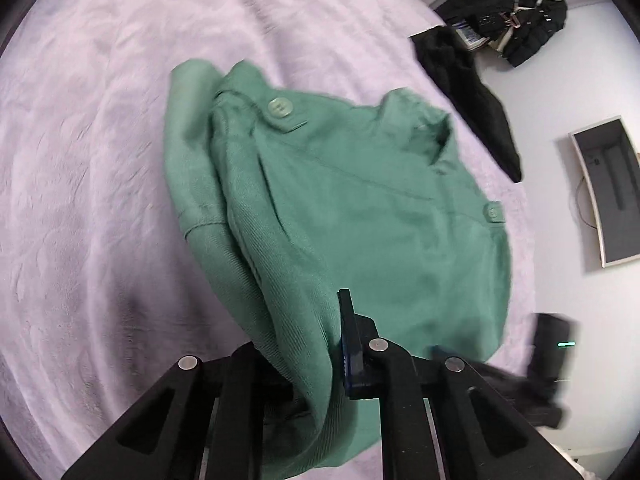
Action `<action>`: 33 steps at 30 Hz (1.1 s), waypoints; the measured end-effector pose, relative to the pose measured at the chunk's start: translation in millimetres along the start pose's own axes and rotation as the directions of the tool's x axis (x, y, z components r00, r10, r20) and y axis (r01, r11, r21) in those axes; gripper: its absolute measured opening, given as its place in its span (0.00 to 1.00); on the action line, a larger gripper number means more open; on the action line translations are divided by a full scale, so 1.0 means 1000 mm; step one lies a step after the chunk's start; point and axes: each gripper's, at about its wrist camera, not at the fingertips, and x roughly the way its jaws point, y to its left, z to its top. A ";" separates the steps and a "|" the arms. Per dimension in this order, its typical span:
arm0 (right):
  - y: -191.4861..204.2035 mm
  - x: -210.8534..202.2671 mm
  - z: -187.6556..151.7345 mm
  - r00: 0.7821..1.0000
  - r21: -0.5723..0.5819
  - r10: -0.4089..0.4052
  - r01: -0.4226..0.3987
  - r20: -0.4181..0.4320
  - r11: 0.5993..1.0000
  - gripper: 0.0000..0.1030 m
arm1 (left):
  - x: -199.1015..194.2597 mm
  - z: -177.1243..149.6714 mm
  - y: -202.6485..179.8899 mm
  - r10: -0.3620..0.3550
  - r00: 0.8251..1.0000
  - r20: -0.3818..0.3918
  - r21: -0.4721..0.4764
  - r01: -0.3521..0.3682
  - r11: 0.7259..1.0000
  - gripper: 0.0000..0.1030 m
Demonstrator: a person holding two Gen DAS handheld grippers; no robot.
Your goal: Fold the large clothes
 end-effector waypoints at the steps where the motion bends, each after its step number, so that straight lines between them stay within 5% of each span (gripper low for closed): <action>1: -0.003 0.016 0.000 0.999 -0.016 -0.031 0.030 -0.031 0.999 0.09 | -0.004 0.001 -0.011 -0.015 1.000 0.011 0.009 0.015 1.000 0.15; 7: -0.025 0.014 0.000 0.996 0.021 0.086 -0.085 -0.034 0.996 0.09 | -0.010 0.009 -0.092 -0.057 0.997 0.051 0.110 0.051 0.993 0.15; 12: -0.075 -0.029 -0.006 0.957 0.125 0.290 -0.286 -0.010 0.950 0.09 | 0.016 0.013 -0.173 -0.075 0.996 0.052 0.201 0.063 0.977 0.15; 17: -0.139 -0.086 -0.010 0.947 0.166 0.307 -0.319 0.091 0.933 0.09 | 0.087 -0.006 -0.254 0.019 1.000 -0.016 0.385 -0.011 0.923 0.15; 23: -0.221 -0.104 -0.016 0.951 0.282 0.283 -0.307 0.122 0.909 0.12 | 0.178 -0.044 -0.289 0.124 0.983 -0.132 0.463 -0.049 0.885 0.15; 30: -0.260 -0.100 -0.019 0.925 0.359 0.355 -0.381 0.137 0.852 0.12 | 0.181 -0.061 -0.304 0.215 0.974 -0.076 0.534 -0.142 0.834 0.16; 32: -0.266 -0.100 -0.020 0.922 0.363 0.361 -0.388 0.142 0.847 0.12 | 0.180 -0.056 -0.311 0.224 0.973 -0.054 0.538 -0.160 0.827 0.25; 33: -0.259 -0.096 -0.014 0.921 0.364 0.362 -0.390 0.146 0.846 0.12 | 0.174 -0.054 -0.312 0.227 0.973 -0.042 0.529 -0.171 0.831 0.52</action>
